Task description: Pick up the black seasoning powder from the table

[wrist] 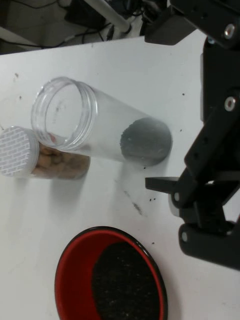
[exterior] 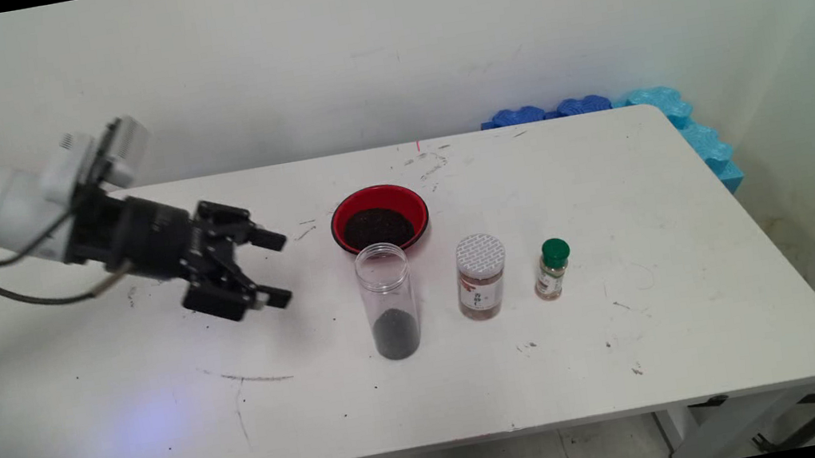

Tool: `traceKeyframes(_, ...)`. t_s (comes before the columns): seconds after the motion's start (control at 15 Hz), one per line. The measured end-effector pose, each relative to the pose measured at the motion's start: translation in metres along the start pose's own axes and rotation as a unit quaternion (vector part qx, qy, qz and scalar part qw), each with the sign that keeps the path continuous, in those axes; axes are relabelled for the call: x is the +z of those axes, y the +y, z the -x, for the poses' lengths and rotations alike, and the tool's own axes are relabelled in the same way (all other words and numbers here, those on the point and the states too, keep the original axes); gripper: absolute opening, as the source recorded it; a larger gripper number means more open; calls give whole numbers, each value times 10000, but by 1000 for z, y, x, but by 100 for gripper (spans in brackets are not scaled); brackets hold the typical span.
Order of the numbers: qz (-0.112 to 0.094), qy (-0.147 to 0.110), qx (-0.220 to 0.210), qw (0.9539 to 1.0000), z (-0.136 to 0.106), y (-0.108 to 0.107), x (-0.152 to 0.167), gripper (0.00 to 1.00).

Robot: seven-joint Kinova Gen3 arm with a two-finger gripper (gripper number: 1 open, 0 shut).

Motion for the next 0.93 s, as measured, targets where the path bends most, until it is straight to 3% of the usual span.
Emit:
traceKeyframes(0.4,38,-23,57,10000,5,-3,50,100)
traceKeyframes(0.93,149,13,149,9998,-2,-4,93,100)
